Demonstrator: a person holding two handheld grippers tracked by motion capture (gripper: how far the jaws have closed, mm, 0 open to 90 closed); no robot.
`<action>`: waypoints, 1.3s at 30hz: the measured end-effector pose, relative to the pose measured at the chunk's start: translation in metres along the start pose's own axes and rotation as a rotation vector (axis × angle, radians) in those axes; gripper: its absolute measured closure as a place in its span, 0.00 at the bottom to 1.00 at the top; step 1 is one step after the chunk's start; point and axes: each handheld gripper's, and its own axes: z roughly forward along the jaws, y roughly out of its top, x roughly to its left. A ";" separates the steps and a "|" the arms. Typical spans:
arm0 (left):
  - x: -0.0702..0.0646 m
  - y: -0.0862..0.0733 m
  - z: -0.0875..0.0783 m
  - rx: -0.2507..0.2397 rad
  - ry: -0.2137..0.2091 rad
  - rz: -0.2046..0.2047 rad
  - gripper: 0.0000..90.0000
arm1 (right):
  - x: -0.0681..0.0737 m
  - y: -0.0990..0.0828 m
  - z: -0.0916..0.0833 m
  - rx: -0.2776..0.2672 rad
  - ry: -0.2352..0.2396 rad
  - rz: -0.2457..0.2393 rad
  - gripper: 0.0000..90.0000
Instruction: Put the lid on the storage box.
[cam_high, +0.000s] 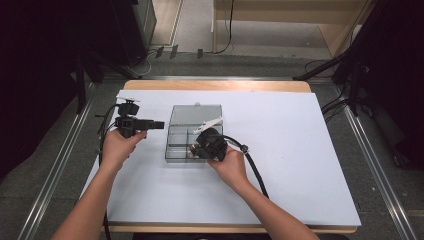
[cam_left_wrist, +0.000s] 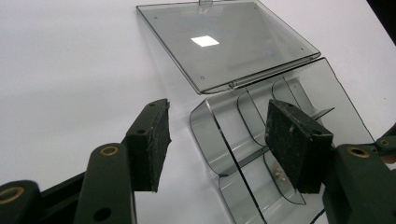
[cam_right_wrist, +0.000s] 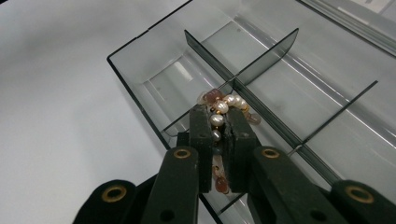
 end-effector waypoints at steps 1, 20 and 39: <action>0.000 0.000 0.000 0.000 -0.001 0.000 0.46 | 0.000 0.000 0.001 0.002 -0.003 -0.003 0.95; 0.001 0.000 0.000 0.001 0.002 -0.001 0.46 | 0.003 -0.001 0.010 0.033 0.003 0.003 0.94; 0.001 0.000 0.000 -0.002 0.002 -0.001 0.46 | 0.001 -0.001 0.014 0.045 -0.008 0.022 0.93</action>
